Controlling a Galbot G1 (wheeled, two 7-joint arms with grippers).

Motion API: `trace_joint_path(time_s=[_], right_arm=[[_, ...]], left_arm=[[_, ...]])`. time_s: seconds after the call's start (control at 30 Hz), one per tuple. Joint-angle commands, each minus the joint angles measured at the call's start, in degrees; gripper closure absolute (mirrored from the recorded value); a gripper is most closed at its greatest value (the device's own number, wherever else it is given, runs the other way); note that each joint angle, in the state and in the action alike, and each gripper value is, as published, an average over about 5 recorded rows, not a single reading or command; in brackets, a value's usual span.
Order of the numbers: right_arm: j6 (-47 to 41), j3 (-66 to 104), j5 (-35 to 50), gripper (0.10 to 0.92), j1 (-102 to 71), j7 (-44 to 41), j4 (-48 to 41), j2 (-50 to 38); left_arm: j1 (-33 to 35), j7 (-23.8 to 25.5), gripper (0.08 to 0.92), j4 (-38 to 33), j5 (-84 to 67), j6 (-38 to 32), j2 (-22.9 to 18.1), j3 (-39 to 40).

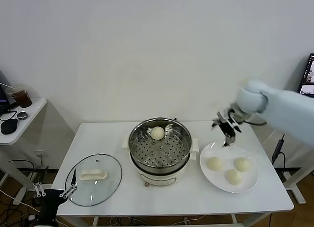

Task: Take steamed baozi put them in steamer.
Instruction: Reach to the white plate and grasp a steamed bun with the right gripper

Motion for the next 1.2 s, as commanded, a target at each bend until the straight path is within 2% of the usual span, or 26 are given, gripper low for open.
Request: trace_joint_path(time_s=[0.03,0.43,1.2], right_arm=[[-2.4,7.4,-3.6,0.203,-11.9,0.9,-0.3,-5.8],[-2.1,13.0,-7.9,0.203,-19.8,3.1,-7.3,4.2],[0.5,18.1,-14.4,0.204,-26.0,6.3,-16.0,11.9]], left_arm=[[0.0,0.0,0.177,0.0,0.1,0.1,0.0,0.0],[0.8,0.1,0.177,0.0,0.1,-0.1,-0.2,-0.8],[0.9,-0.1,0.177,0.3,0.2,-0.2,-0.6,-1.7]])
